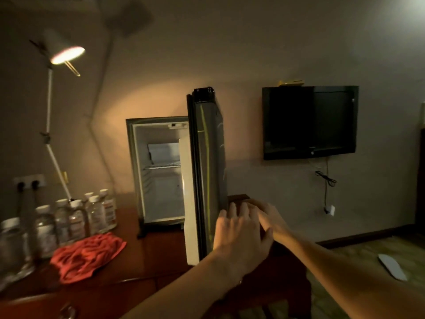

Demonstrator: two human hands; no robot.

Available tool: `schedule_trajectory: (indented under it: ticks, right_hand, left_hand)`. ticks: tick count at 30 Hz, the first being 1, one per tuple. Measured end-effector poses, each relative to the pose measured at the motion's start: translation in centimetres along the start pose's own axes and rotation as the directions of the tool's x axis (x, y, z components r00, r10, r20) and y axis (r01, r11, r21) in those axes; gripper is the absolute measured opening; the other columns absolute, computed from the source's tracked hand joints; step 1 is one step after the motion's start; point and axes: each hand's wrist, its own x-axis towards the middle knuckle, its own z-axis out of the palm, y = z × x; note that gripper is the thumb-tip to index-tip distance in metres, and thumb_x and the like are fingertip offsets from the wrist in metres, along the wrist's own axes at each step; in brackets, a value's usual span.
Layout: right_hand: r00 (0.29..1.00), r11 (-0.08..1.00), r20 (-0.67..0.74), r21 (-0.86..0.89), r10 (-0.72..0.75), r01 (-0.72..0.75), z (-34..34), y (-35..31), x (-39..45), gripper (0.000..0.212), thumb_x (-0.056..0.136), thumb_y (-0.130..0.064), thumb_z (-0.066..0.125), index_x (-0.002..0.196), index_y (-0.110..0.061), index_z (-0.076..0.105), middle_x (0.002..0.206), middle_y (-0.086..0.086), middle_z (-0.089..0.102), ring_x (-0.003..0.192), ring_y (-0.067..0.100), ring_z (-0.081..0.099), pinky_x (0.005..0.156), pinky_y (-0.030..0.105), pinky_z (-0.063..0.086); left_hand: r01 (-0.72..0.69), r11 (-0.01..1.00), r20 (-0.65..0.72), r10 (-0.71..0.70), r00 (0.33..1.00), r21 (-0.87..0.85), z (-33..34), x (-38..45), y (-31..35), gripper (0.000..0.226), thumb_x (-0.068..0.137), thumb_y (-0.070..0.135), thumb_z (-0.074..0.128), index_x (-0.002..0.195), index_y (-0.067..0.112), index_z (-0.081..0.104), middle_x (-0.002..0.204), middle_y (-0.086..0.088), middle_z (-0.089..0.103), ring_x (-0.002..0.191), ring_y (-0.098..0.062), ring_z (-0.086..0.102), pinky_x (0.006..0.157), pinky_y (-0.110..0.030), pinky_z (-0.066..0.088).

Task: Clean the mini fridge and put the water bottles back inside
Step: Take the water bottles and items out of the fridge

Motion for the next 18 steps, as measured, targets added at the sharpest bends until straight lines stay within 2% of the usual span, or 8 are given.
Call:
schedule_trajectory:
  ticks: [2,4,6,8,11,15,18]
  right_hand:
    - [0.998,0.999,0.05,0.023,-0.04,0.039,1.2,-0.7,0.3,0.032,0.101,-0.022,0.049,0.128,-0.01,0.061,0.132,0.009,0.059,0.126,0.021,0.05,0.105,0.022,0.033]
    - [0.994,0.997,0.109,0.074,-0.02,0.012,3.1,-2.2,0.8,0.03,0.099,-0.029,0.052,0.122,-0.012,0.064,0.125,0.009,0.064,0.12,0.024,0.056,0.1,0.025,0.039]
    - [0.991,0.992,0.133,0.123,0.011,-0.028,5.5,-2.8,1.4,0.035,0.098,-0.033,0.055,0.125,-0.013,0.061,0.128,0.009,0.062,0.122,0.025,0.054,0.102,0.028,0.039]
    - [0.992,0.998,0.124,0.067,0.001,-0.009,7.5,-3.4,2.2,0.046,0.097,-0.036,0.055,0.137,-0.015,0.052,0.14,0.004,0.053,0.131,0.02,0.046,0.109,0.027,0.034]
    - [0.993,0.996,0.09,-0.033,-0.075,0.078,10.4,-3.7,4.1,0.049,0.097,-0.036,0.054,0.143,-0.021,0.045,0.145,0.0,0.047,0.135,0.017,0.042,0.11,0.025,0.03]
    - [0.993,0.987,0.114,-0.158,-0.017,0.035,13.8,-3.4,7.3,0.056,0.096,-0.043,0.052,0.147,-0.035,0.032,0.15,-0.007,0.034,0.137,0.015,0.034,0.106,0.036,0.036]
    - [0.992,0.976,0.129,-0.212,-0.012,0.04,16.0,-3.1,9.5,0.059,0.095,-0.046,0.052,0.147,-0.043,0.025,0.15,-0.007,0.028,0.137,0.016,0.031,0.098,0.036,0.041]
  left_hand:
    - [0.059,0.998,0.026,-0.059,0.998,0.017,0.0,-0.5,-2.4,0.071,0.092,0.064,0.025,0.14,0.015,0.042,0.148,-0.011,0.041,0.138,-0.031,0.035,0.108,-0.048,0.029]
    - [0.124,0.991,0.066,-0.127,0.99,0.043,0.2,-1.0,-4.8,0.069,0.092,0.065,0.025,0.139,0.018,0.043,0.151,-0.011,0.039,0.14,-0.031,0.033,0.11,-0.049,0.027]
    - [0.182,0.98,0.108,-0.191,0.976,0.082,0.5,-1.4,-7.1,0.068,0.093,0.066,0.025,0.137,0.019,0.045,0.151,-0.011,0.038,0.14,-0.031,0.032,0.111,-0.049,0.026]
    - [0.216,0.968,0.137,-0.232,0.963,0.127,1.1,-1.8,-9.4,0.069,0.092,0.067,0.023,0.137,0.019,0.046,0.151,-0.011,0.038,0.141,-0.031,0.032,0.113,-0.049,0.024]
    - [0.236,0.961,0.161,-0.259,0.952,0.145,2.3,-2.3,-13.2,0.07,0.093,0.067,0.021,0.135,0.019,0.047,0.151,-0.013,0.039,0.141,-0.03,0.032,0.114,-0.05,0.023]
    - [0.242,0.958,0.194,-0.27,0.943,0.154,4.4,-2.6,-18.3,0.065,0.094,0.064,0.025,0.134,0.018,0.049,0.153,-0.013,0.035,0.142,-0.029,0.029,0.115,-0.05,0.025]
    - [0.254,0.95,0.206,-0.29,0.935,0.184,5.9,-2.3,-21.4,0.061,0.095,0.061,0.027,0.132,0.018,0.05,0.152,-0.013,0.036,0.14,-0.029,0.032,0.114,-0.049,0.028]
